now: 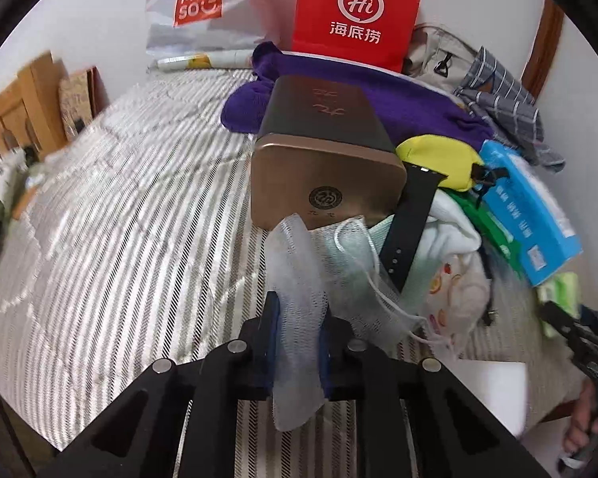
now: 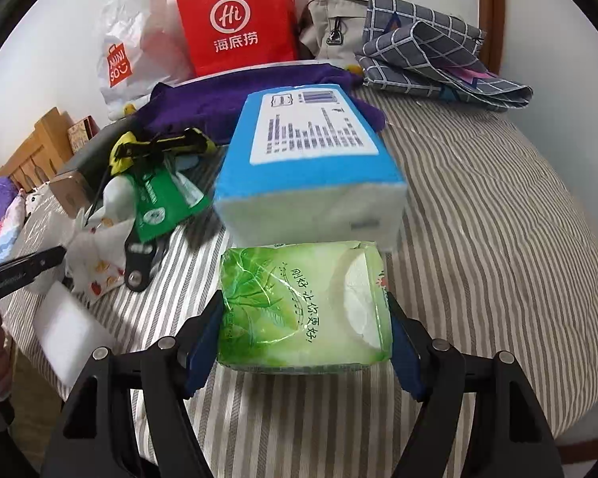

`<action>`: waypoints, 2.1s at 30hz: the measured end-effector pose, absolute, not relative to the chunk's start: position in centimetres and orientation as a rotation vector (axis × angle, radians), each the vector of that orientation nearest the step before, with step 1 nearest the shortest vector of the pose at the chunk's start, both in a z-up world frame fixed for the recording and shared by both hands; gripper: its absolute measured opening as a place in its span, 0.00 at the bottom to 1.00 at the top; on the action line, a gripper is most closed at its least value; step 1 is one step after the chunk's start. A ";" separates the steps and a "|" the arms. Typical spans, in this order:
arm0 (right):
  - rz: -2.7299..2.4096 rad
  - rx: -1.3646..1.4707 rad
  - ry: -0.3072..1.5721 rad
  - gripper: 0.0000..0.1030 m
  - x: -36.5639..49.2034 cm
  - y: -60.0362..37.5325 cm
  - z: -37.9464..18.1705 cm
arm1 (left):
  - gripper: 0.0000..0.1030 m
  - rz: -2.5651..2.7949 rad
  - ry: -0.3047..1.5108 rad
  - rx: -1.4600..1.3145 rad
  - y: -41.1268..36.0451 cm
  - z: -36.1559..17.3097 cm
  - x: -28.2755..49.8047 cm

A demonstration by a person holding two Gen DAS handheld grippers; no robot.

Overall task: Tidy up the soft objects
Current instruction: 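Carry the green pack with the right tool while the left tool carries the mesh bag toward the purple towel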

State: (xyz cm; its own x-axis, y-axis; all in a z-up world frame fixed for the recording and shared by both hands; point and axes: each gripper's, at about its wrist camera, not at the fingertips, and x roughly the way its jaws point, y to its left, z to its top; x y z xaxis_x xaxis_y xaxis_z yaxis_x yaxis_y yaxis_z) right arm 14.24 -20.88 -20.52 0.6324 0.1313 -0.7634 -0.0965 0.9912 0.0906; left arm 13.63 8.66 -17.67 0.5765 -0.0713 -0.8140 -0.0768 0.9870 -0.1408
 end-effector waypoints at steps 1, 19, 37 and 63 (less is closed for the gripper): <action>0.132 0.044 0.875 0.71 14.6 -20.8 -20.6 | 0.15 -0.014 0.960 -0.193 9.0 -17.6 13.6; 0.200 0.016 0.855 0.70 12.6 -19.8 -17.4 | 0.11 -0.085 0.850 -0.230 10.1 -11.4 12.5; 0.227 0.014 0.769 0.70 17.2 -18.5 -9.4 | 0.11 -0.065 0.797 -0.235 9.9 -5.9 17.5; 0.222 0.028 0.777 0.70 34.4 -17.7 -6.9 | 0.11 -0.032 0.839 -0.218 8.6 -5.6 33.3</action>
State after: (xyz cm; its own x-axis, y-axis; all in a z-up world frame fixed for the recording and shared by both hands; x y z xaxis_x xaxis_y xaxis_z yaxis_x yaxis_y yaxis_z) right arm 34.40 -17.75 -6.94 0.6908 0.2090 -0.6922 -0.1886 0.9763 0.1065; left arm 33.33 8.61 -5.56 0.6691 -0.1140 -0.7344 -0.0574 0.9773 -0.2040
